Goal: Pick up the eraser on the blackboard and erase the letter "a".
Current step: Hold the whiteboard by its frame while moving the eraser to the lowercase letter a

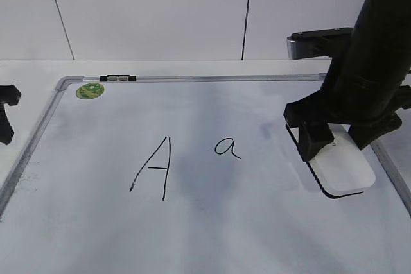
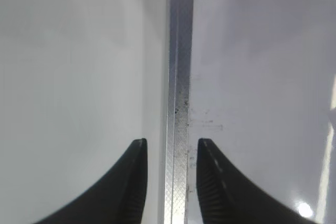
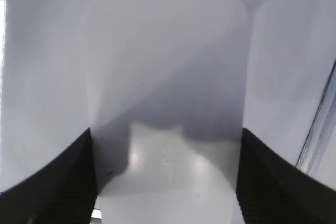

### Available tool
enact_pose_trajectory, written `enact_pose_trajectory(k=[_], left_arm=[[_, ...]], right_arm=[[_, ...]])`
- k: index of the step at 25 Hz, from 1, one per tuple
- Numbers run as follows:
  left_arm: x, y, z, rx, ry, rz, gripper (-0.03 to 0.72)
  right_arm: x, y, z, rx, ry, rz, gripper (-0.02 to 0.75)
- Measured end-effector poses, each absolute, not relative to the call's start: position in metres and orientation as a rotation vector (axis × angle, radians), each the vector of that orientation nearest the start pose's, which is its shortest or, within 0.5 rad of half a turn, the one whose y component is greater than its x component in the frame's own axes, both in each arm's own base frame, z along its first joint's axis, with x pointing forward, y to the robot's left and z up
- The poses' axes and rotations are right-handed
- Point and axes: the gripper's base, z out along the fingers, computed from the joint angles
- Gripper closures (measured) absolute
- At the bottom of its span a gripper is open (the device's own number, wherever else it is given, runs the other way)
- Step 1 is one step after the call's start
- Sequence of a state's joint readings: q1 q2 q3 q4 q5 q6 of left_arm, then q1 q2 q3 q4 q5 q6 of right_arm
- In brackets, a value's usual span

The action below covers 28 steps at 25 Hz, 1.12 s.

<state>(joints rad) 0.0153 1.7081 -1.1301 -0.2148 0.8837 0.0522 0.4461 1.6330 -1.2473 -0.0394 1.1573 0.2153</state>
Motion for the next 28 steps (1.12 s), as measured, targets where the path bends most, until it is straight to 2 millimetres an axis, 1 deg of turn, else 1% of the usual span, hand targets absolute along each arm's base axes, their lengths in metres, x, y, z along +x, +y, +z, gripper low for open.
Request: enact_pose_trajectory(k=[5, 14, 16, 24, 26, 28], left_arm=[[0.335, -0.010, 0.181, -0.144, 3.013, -0.267, 0.444], [0.339, -0.011, 0.155, -0.160, 3.090, -0.272, 0.444], [0.339, -0.011, 0.152, -0.163, 3.099, -0.272, 0.444], [0.340, -0.011, 0.152, -0.164, 3.094, -0.274, 0.458], [0.340, -0.011, 0.152, -0.161, 3.094, -0.274, 0.482], [0.340, -0.011, 0.152, -0.158, 3.093, -0.278, 0.530]], right_arm=[[0.283, 0.132, 0.259, -0.377, 2.997, 0.006, 0.186], [0.283, 0.133, 0.259, -0.385, 2.997, 0.014, 0.186], [0.283, 0.133, 0.259, -0.385, 2.997, 0.014, 0.186], [0.283, 0.133, 0.259, -0.387, 2.996, 0.017, 0.186], [0.283, 0.133, 0.259, -0.387, 2.996, 0.017, 0.186], [0.283, 0.133, 0.259, -0.387, 2.996, 0.017, 0.186]])
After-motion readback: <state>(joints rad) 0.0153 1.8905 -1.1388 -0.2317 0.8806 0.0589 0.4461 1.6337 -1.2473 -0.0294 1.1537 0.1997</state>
